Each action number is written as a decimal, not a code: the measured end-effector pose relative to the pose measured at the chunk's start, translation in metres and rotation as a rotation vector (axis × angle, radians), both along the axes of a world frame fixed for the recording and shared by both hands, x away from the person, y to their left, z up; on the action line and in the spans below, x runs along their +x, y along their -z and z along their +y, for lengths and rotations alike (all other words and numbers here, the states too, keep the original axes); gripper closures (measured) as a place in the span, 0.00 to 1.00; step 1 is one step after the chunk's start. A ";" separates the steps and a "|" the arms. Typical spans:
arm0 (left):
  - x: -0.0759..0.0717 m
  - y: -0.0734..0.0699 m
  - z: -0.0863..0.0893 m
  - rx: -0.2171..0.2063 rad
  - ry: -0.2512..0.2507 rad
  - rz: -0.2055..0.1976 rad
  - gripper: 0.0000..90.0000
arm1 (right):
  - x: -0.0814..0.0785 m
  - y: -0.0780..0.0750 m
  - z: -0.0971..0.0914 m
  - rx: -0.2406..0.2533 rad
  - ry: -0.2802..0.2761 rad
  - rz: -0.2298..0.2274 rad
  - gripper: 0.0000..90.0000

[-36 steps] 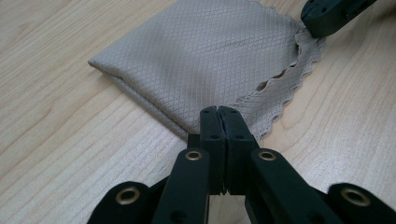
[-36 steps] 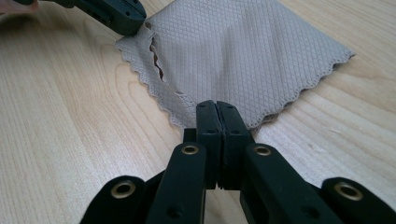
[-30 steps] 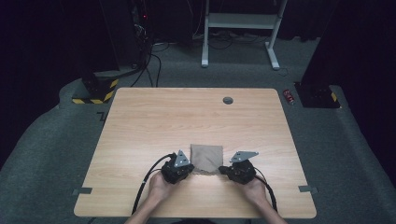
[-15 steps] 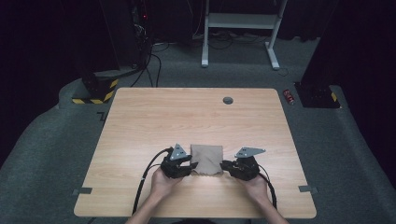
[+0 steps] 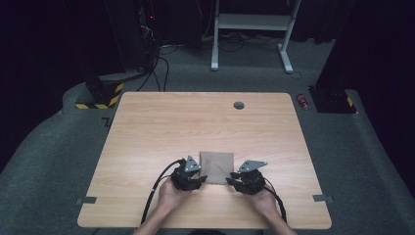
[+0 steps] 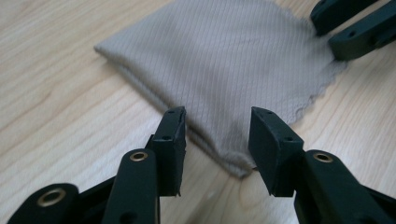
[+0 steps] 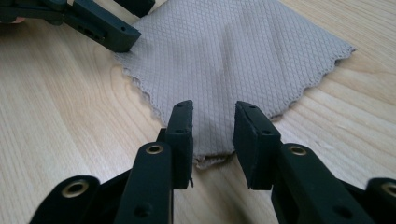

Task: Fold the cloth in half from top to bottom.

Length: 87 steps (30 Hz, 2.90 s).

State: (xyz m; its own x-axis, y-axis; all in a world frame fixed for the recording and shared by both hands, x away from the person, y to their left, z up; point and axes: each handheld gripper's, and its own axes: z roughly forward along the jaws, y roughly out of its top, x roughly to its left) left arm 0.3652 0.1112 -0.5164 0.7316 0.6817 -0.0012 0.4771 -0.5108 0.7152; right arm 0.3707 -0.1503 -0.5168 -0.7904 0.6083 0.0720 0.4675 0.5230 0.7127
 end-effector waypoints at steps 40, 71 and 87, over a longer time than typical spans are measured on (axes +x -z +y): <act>0.062 -0.012 0.013 -0.086 -0.179 0.027 0.55 | 0.071 -0.005 0.002 0.069 0.185 0.029 0.81; 0.084 -0.011 0.005 -0.039 -0.213 0.064 0.60 | 0.093 -0.008 0.011 0.020 0.246 0.013 0.70; 0.027 -0.012 0.022 -0.108 -0.188 0.030 0.45 | 0.041 -0.008 -0.004 0.028 0.183 -0.029 0.63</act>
